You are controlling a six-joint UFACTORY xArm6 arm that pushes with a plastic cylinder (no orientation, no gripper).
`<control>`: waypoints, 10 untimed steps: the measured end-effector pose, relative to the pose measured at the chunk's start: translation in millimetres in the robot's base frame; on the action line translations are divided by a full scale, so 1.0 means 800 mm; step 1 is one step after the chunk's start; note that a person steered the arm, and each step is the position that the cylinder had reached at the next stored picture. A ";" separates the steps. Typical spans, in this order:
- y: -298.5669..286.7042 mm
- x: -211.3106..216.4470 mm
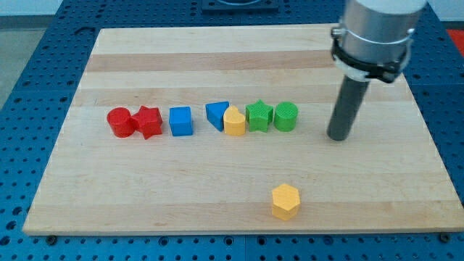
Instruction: Place the yellow hexagon to the right of the green circle
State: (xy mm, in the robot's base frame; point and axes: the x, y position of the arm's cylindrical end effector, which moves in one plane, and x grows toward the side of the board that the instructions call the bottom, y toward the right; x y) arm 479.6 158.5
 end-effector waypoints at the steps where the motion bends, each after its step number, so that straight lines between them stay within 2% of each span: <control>1: -0.032 0.013; 2: -0.133 0.014; 3: -0.220 0.044; 4: -0.247 0.130; 5: -0.243 0.174; 6: -0.199 0.173; 8: 0.007 0.161; 9: 0.016 0.144; 10: -0.013 0.151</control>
State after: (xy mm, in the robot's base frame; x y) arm 600.0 147.8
